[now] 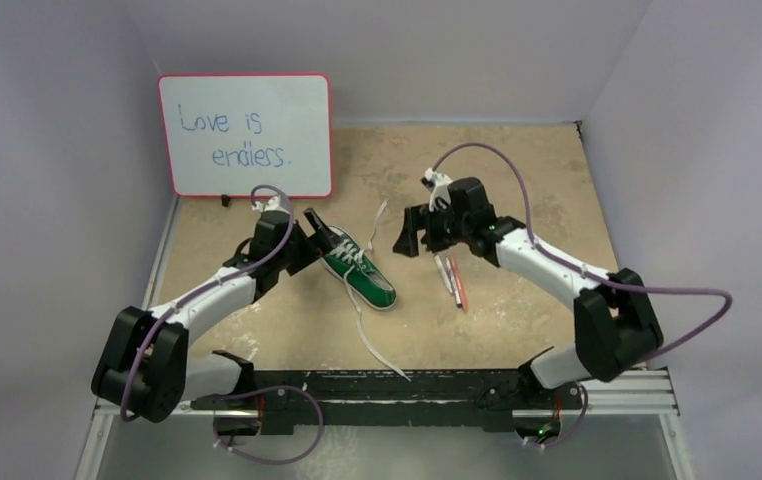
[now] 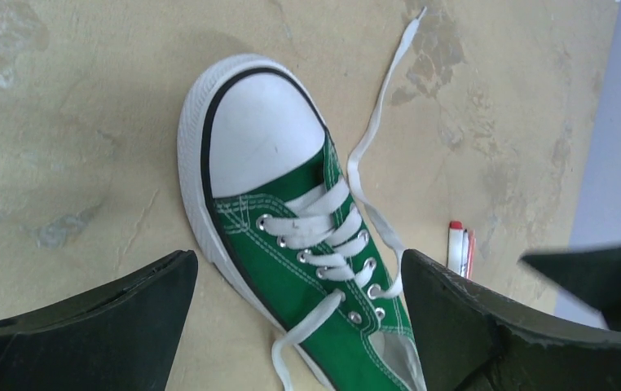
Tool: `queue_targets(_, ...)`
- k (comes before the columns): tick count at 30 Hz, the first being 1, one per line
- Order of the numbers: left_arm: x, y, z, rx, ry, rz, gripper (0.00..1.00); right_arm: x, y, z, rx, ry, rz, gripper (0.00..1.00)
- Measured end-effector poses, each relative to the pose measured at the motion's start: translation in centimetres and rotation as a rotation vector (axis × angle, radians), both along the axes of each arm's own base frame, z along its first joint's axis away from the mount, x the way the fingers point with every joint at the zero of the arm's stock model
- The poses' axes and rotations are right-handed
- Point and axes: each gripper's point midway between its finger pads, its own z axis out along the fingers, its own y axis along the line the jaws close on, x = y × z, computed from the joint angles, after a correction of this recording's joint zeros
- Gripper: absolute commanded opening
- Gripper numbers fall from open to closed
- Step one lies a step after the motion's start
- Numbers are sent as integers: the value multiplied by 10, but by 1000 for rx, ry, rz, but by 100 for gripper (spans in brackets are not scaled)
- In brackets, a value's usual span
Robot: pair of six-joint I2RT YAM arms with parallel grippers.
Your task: Tie the shoes
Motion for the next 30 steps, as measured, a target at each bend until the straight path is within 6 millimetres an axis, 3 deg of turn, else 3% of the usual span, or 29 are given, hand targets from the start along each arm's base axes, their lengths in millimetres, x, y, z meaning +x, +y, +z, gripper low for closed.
queue_targets(5, -20, -3, -13, -41, 35, -31, 96, 80, 8, 12, 16, -37, -84, 77)
queue_targets(10, -30, -6, -27, -59, 85, -46, 96, 138, 23, -21, -3, 41, -208, 72)
queue_targets(16, -27, -10, -27, -86, 73, -49, 96, 160, 39, -82, -232, 97, -356, 73)
queue_targets(20, -32, -8, -33, -81, 86, -49, 96, 166, 60, -76, -325, 23, -406, 73)
queue_targets(23, -37, -6, -36, -79, 91, -48, 96, 155, 67, -88, -407, -6, -414, 69)
queue_targets(25, -38, -6, -35, -80, 87, -48, 96, 152, 68, -90, -451, -26, -427, 58)
queue_targets(29, -38, -5, -34, -80, 80, -47, 96, 149, 62, -94, -515, -67, -469, 7)
queue_targets(30, -38, -5, -34, -80, 80, -47, 96, 146, 59, -94, -512, -70, -476, 0)
